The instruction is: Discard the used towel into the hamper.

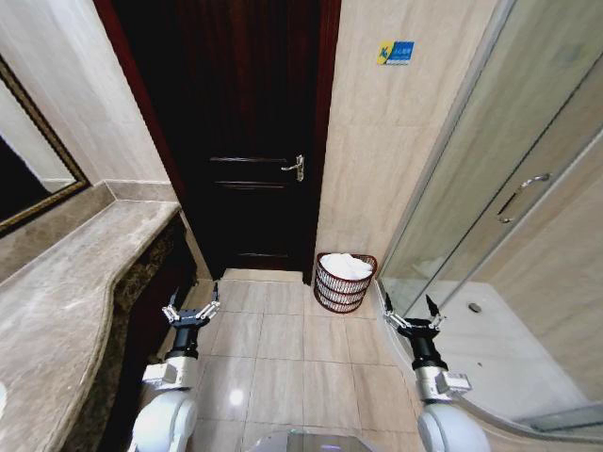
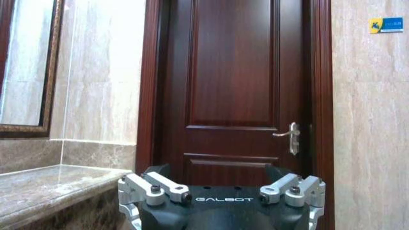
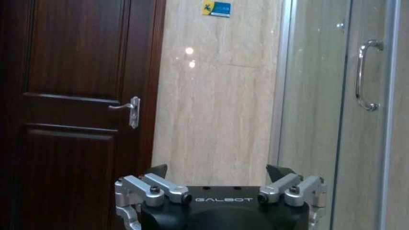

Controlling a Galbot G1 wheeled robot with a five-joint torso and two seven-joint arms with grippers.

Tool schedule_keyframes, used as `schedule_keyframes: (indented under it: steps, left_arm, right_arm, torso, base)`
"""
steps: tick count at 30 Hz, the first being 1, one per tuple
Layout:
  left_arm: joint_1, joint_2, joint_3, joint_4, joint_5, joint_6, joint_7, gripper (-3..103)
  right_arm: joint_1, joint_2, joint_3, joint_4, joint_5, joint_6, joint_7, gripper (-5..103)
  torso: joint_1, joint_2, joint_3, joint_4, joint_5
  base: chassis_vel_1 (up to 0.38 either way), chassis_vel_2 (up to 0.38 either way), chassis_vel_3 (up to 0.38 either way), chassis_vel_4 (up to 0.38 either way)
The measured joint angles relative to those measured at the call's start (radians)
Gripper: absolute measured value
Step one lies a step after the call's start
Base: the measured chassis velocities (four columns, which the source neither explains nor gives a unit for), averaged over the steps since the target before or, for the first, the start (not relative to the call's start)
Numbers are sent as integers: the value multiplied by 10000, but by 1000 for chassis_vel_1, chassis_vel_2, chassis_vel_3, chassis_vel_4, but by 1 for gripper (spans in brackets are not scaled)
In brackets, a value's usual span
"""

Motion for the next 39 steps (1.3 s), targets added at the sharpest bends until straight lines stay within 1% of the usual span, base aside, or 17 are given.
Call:
schedule_keyframes:
  steps: [4,7,9,15,19,39]
  left_arm:
    - [-1,35,-5,-20,-69,168,9,100]
    - [-4,52,-11,-19,-89,190,21,100]
    - [-39,48,-13,71,-93,39,6,100]
    - [-31,55,-22,122,-122,-44,-8,100]
    - [-72,47,-15,167,-116,-205,-35,100]
    - [-84,-16,15,113,-36,-140,-19,100]
  right_arm:
    - [34,14,-53,-32,-58,-13,0,100]
    - [34,34,-75,-37,-73,-14,0,100]
    - [34,47,-81,-42,-79,-14,0,100]
    - [20,50,-72,-69,-81,-1,3,100]
    - [18,53,-64,-82,-78,14,5,100]
    - [-150,20,-9,-121,-3,155,9,100]
  torso:
    - [0,0,0,0,0]
    - [0,0,0,-1,0]
    - [0,0,0,0,-1]
    - [0,0,0,0,0]
    - [0,0,0,0,0]
    - [0,0,0,0,-1]
  base:
    - [56,-57,-56,52]
    - [59,-56,-54,66]
    - [56,-39,-49,49]
    - [54,-39,-42,48]
    - [34,-42,-34,30]
    - [39,-41,-39,45]
